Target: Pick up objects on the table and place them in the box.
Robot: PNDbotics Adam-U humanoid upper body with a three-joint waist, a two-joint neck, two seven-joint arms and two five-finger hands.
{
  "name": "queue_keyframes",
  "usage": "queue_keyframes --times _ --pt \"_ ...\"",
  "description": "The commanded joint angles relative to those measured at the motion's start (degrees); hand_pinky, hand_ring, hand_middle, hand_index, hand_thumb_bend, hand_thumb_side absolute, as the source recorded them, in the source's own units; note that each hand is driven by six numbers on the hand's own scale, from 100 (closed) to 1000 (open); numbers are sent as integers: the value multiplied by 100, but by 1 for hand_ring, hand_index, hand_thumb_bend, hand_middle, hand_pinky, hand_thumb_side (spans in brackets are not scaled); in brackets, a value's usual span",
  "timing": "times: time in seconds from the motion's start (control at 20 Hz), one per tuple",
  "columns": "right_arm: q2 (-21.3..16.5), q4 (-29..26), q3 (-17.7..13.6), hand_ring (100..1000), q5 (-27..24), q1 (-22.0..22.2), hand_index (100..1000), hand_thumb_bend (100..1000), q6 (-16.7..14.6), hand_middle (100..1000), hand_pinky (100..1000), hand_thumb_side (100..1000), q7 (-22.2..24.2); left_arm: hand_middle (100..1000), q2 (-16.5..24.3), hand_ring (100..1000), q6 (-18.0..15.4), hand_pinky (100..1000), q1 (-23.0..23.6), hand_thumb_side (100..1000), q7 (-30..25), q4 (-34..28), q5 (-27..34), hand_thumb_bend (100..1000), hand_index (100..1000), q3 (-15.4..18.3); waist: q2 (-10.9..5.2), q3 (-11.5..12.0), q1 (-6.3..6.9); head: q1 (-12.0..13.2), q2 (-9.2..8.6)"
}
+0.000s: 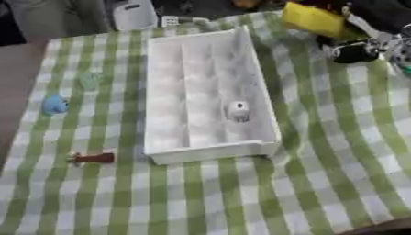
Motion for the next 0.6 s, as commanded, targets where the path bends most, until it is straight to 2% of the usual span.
queue_keyframes --times 0.05,0.6 --pt "-188 -334 -33 388 -383 -77 646 100 4 453 217 100 94 702 41 1000 -4 787 -13 833 -36 -37 -18 100 767 6 -320 -28 -171 61 62" --pt "-101 -697 110 389 -639 -264 645 100 103 453 217 100 261 703 20 1000 1 787 -2 827 -46 -9 -50 100 768 0 -457 -76 -262 101 156"
